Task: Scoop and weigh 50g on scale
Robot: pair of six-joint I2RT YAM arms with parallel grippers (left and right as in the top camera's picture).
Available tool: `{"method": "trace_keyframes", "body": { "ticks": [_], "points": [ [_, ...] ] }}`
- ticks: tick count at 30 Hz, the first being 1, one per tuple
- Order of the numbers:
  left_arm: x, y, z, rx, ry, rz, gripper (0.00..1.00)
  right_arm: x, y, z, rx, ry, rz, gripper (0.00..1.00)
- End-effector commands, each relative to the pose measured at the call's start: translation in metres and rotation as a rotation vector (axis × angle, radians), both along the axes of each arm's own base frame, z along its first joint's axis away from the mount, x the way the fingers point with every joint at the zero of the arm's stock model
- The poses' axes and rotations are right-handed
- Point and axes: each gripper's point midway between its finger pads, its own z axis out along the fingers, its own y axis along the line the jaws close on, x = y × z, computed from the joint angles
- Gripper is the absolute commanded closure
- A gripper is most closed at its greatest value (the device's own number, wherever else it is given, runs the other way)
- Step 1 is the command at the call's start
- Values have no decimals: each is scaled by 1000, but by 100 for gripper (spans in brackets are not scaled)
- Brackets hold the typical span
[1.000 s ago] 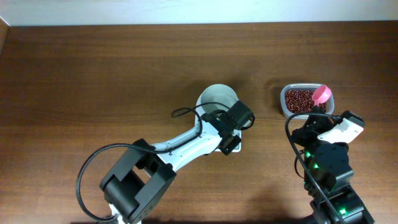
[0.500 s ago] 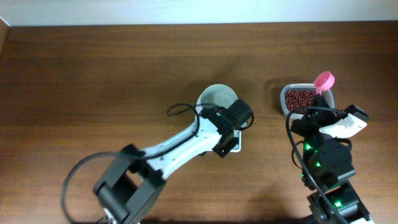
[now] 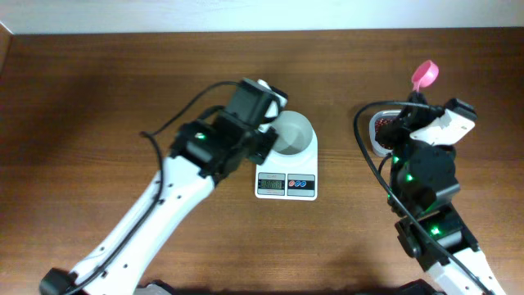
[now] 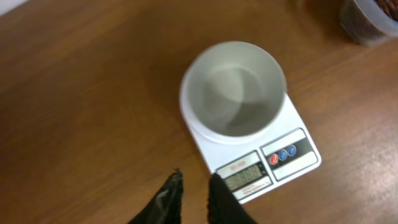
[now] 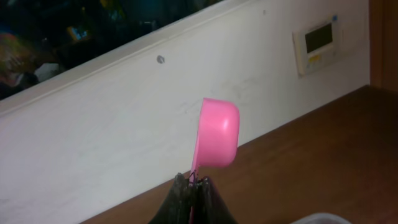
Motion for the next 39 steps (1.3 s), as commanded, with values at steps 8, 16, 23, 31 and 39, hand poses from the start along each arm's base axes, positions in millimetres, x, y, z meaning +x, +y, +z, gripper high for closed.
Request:
{"method": "trace_keyframes", "body": {
  "ticks": [8,16,23,31,39],
  "points": [
    [6,9,19,-45,-43,24,67,1,11,-33,-55,181,75,96],
    [7,9,20,-48,-49,24,47,-11,8,-64,9,358,129,96],
    [8,8,21,-51,-55,24,8,-26,-20,-90,242,577,251,96],
    [-9,7,10,-23,19,-55,1,-31,-9,-129,316,845,463,96],
    [-48,41,7,-90,198,-413,1,-21,-14,-98,189,830,495,96]
  ]
}}
